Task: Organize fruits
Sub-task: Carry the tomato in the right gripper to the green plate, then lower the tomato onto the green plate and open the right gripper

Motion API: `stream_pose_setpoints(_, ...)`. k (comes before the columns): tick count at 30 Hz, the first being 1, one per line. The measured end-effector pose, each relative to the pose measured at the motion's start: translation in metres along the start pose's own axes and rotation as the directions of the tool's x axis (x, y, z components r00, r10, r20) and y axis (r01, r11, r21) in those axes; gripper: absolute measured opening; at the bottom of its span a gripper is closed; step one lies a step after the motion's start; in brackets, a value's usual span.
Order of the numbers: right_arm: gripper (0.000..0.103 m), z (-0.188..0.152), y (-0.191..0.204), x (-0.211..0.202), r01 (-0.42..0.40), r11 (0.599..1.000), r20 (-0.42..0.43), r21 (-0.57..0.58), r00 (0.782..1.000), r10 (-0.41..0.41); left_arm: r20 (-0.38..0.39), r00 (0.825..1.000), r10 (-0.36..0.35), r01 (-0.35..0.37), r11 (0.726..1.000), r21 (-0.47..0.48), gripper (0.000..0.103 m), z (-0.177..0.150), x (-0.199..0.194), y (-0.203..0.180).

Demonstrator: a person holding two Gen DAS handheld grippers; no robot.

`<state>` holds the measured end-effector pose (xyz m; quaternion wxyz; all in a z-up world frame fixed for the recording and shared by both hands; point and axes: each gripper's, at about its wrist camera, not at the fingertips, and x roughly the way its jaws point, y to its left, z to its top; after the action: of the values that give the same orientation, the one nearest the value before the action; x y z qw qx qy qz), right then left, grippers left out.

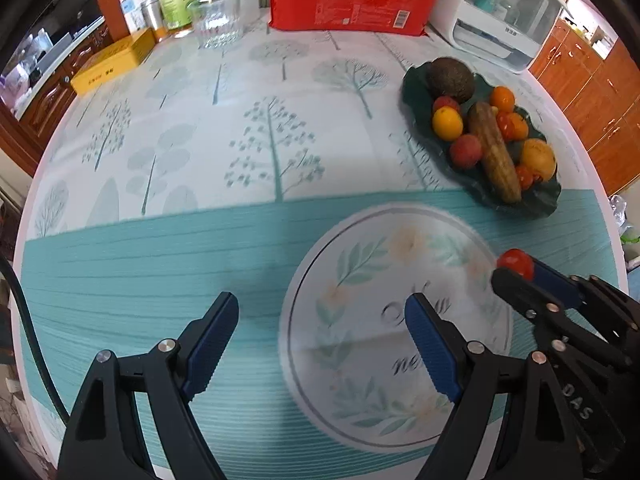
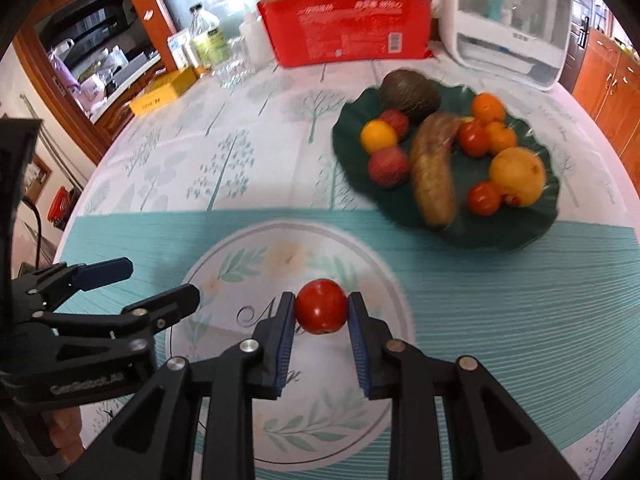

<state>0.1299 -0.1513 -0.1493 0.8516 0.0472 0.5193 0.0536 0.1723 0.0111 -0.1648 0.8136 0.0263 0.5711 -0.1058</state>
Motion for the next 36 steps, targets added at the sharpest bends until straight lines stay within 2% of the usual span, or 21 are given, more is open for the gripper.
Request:
stream_pose_setpoints(7, 0.026, 0.037, -0.030, -0.029, 0.021, 1.000, 0.068, 0.011, 0.997, -0.022, 0.051, 0.998, 0.030, -0.033, 0.998, 0.049, 0.085, 0.042, -0.017, -0.036)
stream_pose_setpoints(18, 0.026, 0.108, -0.086, -0.048, 0.092, 0.996, 0.155, 0.012, 0.984, -0.092, 0.116, 0.993, -0.014, 0.007, 0.998, 0.063, 0.089, 0.115, -0.029, -0.085)
stream_pose_setpoints(24, 0.026, 0.128, -0.109, -0.030, 0.101, 0.995, 0.130, 0.009, 0.986, -0.101, 0.128, 0.992, -0.015, 0.007, 0.998, 0.069, 0.089, 0.134, -0.020, -0.104)
stream_pose_setpoints(36, 0.027, 0.126, -0.126, 0.025, 0.075, 0.997, 0.009, -0.013, 0.997, -0.075, 0.099, 0.995, -0.002, -0.003, 0.999, 0.046, 0.089, 0.143, 0.012, -0.118)
